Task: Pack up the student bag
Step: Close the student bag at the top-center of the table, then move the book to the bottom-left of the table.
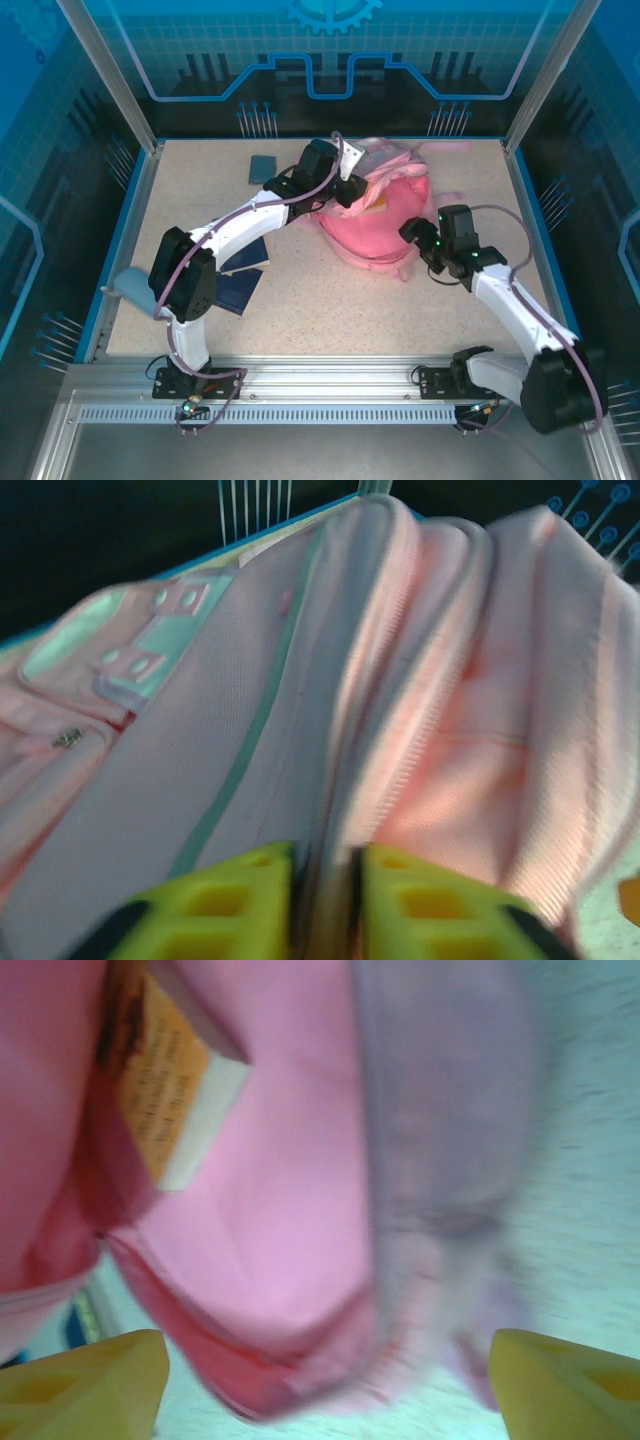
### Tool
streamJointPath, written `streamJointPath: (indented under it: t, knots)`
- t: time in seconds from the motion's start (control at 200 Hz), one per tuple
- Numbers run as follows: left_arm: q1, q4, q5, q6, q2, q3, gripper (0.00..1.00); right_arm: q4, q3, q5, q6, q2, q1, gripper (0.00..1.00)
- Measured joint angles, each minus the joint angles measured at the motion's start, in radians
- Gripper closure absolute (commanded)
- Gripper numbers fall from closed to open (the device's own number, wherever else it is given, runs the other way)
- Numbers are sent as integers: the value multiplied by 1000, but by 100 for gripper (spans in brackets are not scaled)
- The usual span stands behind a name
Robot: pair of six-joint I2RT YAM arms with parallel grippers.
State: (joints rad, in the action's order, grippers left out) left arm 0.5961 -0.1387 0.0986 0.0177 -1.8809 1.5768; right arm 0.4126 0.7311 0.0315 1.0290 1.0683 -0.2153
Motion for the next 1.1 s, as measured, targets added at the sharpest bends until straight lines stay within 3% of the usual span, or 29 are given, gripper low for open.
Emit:
streamJointPath:
  t: [0.07,0.145,0.31,0.45,0.53,0.685,0.825,1.101]
  knots:
    - [-2,-29,-19,38,8,-13,38,99,2,71,-25,-82,0,9]
    - [-8,-51,-42,74,28,-40,28,194,16,132,-53,-155,0,8]
    - [-62,-83,-99,178,138,-160,20,275,104,183,-115,-195,-9,8]
    - [-165,-106,-144,296,254,-288,12,260,206,186,-173,-106,-110,7]
    - [-249,-121,-157,368,312,-375,2,233,264,187,-207,-4,-204,7]
    - [-397,-162,-158,483,392,-535,1,190,431,188,-277,266,-386,10]
    - [-469,-195,-142,544,451,-614,1,174,660,161,-339,555,-521,14]
    - [-608,-202,-107,613,558,-699,1,187,1094,107,-406,1036,-663,21]
